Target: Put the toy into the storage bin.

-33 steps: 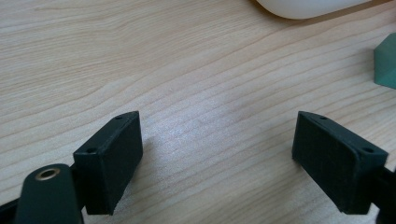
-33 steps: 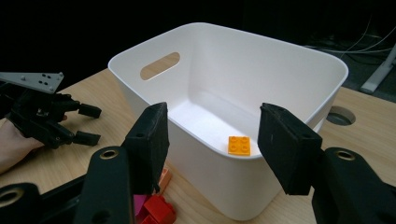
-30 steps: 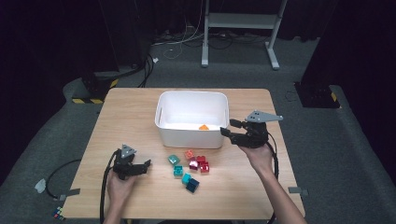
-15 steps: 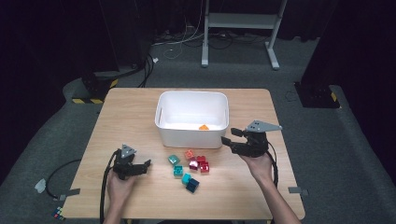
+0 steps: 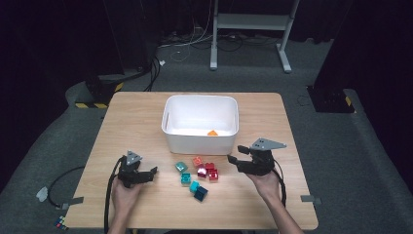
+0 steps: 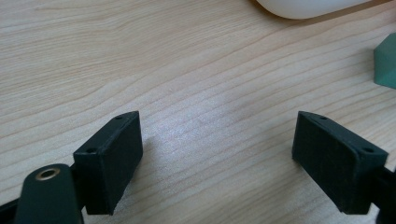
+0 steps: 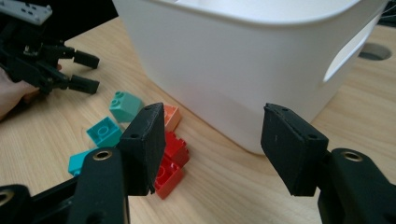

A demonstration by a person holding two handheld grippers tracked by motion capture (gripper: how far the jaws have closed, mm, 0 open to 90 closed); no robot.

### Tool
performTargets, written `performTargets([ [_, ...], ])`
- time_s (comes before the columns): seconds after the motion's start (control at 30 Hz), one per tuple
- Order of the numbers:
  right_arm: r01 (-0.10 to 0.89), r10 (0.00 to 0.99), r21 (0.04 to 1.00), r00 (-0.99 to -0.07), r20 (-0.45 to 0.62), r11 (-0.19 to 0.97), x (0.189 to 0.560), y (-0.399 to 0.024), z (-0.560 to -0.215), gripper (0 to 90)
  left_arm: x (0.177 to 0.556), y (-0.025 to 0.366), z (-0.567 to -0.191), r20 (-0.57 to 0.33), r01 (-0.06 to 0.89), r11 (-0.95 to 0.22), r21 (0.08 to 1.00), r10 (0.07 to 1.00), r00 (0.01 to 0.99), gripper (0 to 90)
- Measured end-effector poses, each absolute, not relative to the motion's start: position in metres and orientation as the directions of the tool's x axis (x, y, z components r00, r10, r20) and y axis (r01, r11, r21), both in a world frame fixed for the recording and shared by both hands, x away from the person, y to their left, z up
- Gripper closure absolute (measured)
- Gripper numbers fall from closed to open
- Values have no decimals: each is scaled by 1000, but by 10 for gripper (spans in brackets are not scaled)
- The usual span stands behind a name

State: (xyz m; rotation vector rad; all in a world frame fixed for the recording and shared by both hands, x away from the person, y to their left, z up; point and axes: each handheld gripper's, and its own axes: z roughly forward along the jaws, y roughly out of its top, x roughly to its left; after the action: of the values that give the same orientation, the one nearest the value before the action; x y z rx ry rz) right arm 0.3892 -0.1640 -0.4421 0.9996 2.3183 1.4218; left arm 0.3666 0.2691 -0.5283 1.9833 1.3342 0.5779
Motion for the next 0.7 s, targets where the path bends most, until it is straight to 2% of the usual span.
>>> performTargets([
  [0.7,466,624,805,-765,158,368,377,-134,-492,383,367,269,-528,-6,629,-253,735,925,379,163],
])
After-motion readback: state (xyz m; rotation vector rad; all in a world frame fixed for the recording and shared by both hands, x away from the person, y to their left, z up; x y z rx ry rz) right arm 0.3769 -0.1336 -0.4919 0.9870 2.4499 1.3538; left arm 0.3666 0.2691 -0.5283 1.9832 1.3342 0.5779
